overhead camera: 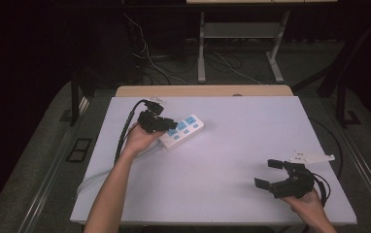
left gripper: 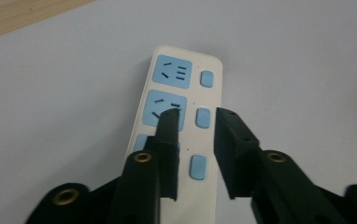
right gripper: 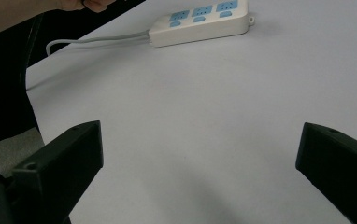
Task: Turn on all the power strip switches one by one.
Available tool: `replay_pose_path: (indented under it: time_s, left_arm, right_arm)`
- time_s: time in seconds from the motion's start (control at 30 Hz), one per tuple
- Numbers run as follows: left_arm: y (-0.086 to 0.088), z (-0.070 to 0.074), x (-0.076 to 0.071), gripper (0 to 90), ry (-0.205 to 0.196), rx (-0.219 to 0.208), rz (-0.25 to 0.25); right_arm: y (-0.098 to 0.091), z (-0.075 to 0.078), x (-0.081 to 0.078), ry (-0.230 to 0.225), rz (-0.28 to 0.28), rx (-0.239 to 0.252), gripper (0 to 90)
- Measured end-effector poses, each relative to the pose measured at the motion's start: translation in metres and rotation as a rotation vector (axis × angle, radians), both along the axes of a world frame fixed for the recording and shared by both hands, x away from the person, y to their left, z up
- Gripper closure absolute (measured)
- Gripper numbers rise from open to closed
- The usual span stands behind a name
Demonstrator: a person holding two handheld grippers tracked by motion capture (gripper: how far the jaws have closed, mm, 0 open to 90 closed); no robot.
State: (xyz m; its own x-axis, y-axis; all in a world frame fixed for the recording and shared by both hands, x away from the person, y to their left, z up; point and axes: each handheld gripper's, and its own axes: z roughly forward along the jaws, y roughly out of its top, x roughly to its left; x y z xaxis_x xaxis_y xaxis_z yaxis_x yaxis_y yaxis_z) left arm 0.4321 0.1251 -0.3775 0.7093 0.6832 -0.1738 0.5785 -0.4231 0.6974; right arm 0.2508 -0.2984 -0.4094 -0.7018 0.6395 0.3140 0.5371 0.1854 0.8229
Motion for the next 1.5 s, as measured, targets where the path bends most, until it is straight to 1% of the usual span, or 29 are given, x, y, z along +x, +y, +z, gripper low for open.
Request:
replay_pose_path:
  time_s: [0.03,0.07,0.13,0.2,0.3,0.63,0.9,1.0,1.17,1.33,1.47,1.5]
  left_arm:
    - [0.000,-0.001,0.001,77.0,0.003,-0.001,0.003]
    - [0.000,-0.002,0.001,77.0,0.005,-0.001,0.006]
    - [0.000,-0.003,0.002,80.8,0.008,0.001,0.015]
    - [-0.001,-0.005,0.003,84.3,0.014,-0.003,0.015]
    - [-0.002,-0.008,0.005,88.7,0.026,0.005,0.008]
    - [-0.008,-0.018,0.008,89.1,0.064,0.004,-0.020]
    - [-0.012,-0.023,0.008,89.1,0.088,0.037,-0.041]
    - [-0.012,-0.024,0.007,89.0,0.091,0.041,-0.047]
    - [-0.014,-0.026,0.007,89.0,0.099,0.061,-0.058]
    - [-0.015,-0.029,0.007,89.0,0.109,0.067,-0.060]
    - [-0.016,-0.030,0.007,89.0,0.106,0.084,-0.063]
    - [-0.016,-0.031,0.007,89.0,0.106,0.078,-0.058]
  right_arm:
    - [0.001,0.000,0.000,0.002,0.003,-0.003,0.5]
    - [0.001,0.000,0.000,0.002,0.003,-0.003,0.5]
    - [0.001,0.000,0.000,0.001,0.004,-0.004,0.5]
    - [0.001,0.000,0.000,0.001,0.003,-0.003,0.5]
    - [0.000,0.000,0.000,0.000,0.002,0.000,0.5]
    - [0.000,-0.001,0.001,0.001,0.003,-0.003,0.5]
    - [0.000,-0.001,0.001,0.000,0.003,0.000,0.5]
    - [0.000,0.000,0.001,-0.002,0.002,-0.002,0.5]
    - [-0.001,0.000,0.001,-0.003,-0.002,0.001,0.5]
    - [-0.001,0.000,0.000,-0.004,-0.002,0.000,0.5]
    - [-0.002,0.000,0.000,-0.004,-0.006,0.002,0.5]
    - [-0.002,0.000,0.001,-0.004,-0.007,0.001,0.5]
